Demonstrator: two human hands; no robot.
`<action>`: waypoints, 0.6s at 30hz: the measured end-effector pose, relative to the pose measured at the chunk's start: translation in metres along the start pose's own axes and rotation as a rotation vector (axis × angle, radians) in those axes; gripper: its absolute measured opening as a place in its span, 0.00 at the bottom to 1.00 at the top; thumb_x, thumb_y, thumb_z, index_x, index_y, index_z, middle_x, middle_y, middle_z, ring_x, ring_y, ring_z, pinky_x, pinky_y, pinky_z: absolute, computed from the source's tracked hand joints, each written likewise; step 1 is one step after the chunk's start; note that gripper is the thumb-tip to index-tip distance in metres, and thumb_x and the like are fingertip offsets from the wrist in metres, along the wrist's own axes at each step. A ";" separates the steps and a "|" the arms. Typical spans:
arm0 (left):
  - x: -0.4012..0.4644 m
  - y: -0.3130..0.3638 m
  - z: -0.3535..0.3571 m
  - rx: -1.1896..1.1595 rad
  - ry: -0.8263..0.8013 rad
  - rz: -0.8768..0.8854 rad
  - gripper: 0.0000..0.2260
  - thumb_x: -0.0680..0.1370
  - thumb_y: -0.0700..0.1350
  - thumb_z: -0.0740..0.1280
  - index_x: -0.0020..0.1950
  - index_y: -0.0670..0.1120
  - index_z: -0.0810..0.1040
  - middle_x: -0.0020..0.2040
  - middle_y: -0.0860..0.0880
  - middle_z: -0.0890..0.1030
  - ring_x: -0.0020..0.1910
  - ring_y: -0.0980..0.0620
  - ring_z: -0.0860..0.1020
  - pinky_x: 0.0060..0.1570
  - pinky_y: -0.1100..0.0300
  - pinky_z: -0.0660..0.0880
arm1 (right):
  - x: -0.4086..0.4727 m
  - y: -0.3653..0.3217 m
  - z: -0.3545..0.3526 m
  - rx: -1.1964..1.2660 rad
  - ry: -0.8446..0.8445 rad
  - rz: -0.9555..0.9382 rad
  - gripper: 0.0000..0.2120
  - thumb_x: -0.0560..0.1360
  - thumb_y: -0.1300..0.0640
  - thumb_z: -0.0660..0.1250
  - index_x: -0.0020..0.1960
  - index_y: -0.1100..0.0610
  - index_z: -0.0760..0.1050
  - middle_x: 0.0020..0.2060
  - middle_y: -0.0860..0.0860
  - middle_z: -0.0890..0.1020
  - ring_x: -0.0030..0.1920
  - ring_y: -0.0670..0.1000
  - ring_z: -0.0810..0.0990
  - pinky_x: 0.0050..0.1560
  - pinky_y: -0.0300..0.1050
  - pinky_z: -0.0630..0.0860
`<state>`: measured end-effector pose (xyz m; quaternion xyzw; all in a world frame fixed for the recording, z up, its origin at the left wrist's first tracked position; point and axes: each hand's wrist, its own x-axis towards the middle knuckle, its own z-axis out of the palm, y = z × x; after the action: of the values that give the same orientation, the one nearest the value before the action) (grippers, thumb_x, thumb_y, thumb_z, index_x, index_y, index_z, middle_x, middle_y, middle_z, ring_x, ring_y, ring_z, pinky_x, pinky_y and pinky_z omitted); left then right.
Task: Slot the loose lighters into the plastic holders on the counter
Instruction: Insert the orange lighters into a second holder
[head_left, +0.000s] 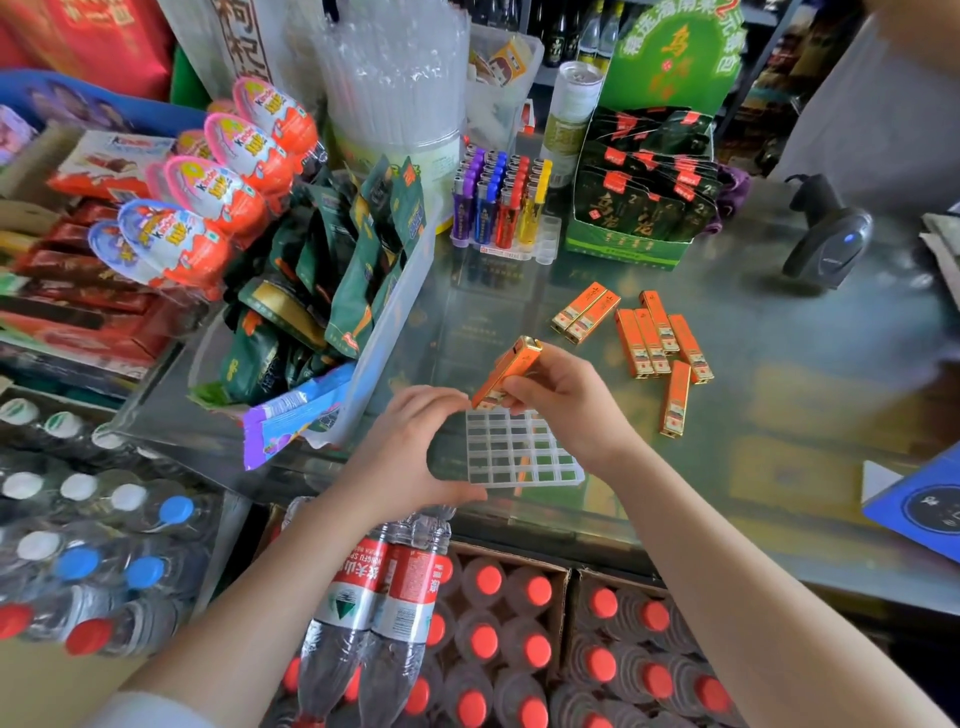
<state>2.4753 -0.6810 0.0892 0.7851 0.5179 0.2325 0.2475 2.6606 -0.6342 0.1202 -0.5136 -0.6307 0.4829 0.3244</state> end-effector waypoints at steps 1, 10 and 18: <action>0.000 0.000 0.000 -0.003 0.005 0.000 0.40 0.59 0.67 0.67 0.64 0.44 0.72 0.60 0.55 0.71 0.59 0.66 0.58 0.60 0.79 0.50 | 0.000 0.000 0.000 -0.016 -0.017 -0.007 0.05 0.74 0.66 0.63 0.49 0.64 0.76 0.41 0.61 0.83 0.38 0.52 0.80 0.48 0.52 0.80; 0.000 0.002 0.001 0.019 0.028 -0.027 0.40 0.59 0.68 0.65 0.64 0.44 0.72 0.62 0.52 0.73 0.59 0.67 0.57 0.60 0.66 0.58 | 0.002 -0.006 0.002 -0.231 -0.087 -0.173 0.03 0.74 0.65 0.64 0.45 0.64 0.76 0.35 0.54 0.81 0.35 0.48 0.79 0.43 0.44 0.78; 0.000 0.003 0.000 0.031 0.048 -0.026 0.37 0.59 0.65 0.66 0.61 0.44 0.73 0.58 0.56 0.71 0.59 0.64 0.60 0.59 0.64 0.61 | 0.001 -0.003 0.011 -0.468 -0.083 -0.416 0.05 0.73 0.63 0.66 0.42 0.65 0.73 0.36 0.57 0.77 0.36 0.55 0.75 0.38 0.50 0.73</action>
<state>2.4779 -0.6819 0.0910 0.7761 0.5375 0.2401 0.2259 2.6495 -0.6366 0.1194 -0.4140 -0.8290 0.2685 0.2634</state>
